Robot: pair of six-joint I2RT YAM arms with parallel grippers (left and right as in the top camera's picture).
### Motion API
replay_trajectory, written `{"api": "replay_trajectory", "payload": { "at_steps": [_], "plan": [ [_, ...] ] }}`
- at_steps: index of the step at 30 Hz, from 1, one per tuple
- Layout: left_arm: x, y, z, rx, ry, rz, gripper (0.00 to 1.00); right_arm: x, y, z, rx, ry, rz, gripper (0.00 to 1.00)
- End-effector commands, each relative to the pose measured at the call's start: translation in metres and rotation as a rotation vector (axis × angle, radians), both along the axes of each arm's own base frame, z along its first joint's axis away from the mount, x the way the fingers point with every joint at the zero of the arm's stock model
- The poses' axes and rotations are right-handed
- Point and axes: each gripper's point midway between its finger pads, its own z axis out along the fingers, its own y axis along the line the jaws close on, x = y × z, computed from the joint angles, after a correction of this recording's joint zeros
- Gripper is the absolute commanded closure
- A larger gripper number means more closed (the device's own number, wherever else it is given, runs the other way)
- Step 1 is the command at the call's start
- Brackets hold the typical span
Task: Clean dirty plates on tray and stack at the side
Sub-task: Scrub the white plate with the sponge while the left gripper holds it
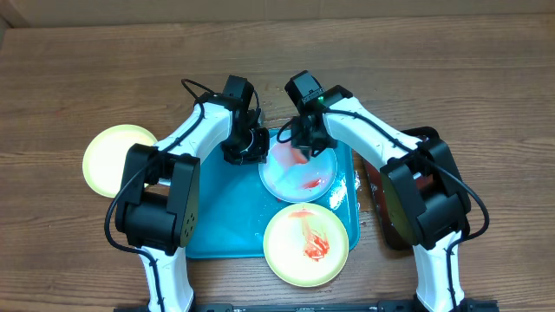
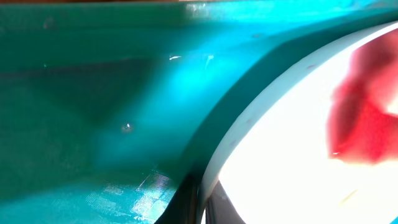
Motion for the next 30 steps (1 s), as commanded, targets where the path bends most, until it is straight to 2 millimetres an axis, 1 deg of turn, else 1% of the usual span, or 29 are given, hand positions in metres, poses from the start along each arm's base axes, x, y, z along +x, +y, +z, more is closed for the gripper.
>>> {"api": "replay_trajectory", "payload": {
  "at_steps": [1, 4, 8, 12, 14, 17, 18, 20, 21, 23, 26, 30],
  "plan": [
    [-0.031, 0.037, -0.056, 0.203, 0.139, 0.041, 0.96, 0.012, -0.071, -0.001, -0.318, -0.061, -0.021, 0.96],
    [-0.031, 0.037, -0.056, 0.204, 0.141, 0.048, 0.96, -0.003, -0.081, 0.0, -0.372, 0.001, 0.006, 0.96],
    [-0.031, 0.037, -0.056, 0.204, 0.141, 0.048, 0.96, -0.02, -0.082, 0.0, -0.394, 0.065, 0.034, 0.96],
    [-0.031, 0.037, -0.056, 0.203, 0.143, 0.051, 0.96, -0.045, -0.055, -0.005, -0.304, 0.166, 0.164, 0.96],
    [-0.031, 0.036, -0.055, 0.197, 0.144, 0.055, 0.96, -0.057, -0.035, -0.008, -0.235, 0.202, 0.213, 0.96],
    [-0.031, 0.036, -0.055, 0.197, 0.145, 0.058, 0.96, -0.078, 0.0, -0.01, -0.101, 0.26, 0.276, 0.96],
    [-0.031, 0.036, -0.056, 0.198, 0.145, 0.059, 0.96, -0.086, 0.016, -0.009, -0.039, 0.28, 0.295, 0.96],
    [-0.031, 0.036, -0.055, 0.198, 0.145, 0.058, 0.96, -0.096, 0.034, -0.008, 0.035, 0.305, 0.317, 0.96],
    [-0.031, 0.036, -0.055, 0.198, 0.146, 0.058, 0.96, -0.104, 0.051, -0.006, 0.102, 0.323, 0.337, 0.96],
    [-0.031, 0.036, -0.055, 0.198, 0.146, 0.058, 0.96, -0.112, 0.068, -0.003, 0.181, 0.344, 0.355, 0.96],
    [-0.031, 0.036, -0.055, 0.198, 0.146, 0.058, 0.96, -0.118, 0.081, -0.003, 0.263, 0.365, 0.363, 0.96],
    [-0.032, 0.036, -0.055, 0.199, 0.15, 0.058, 0.96, -0.12, 0.095, -0.008, 0.361, 0.369, 0.361, 0.96]
  ]
}}
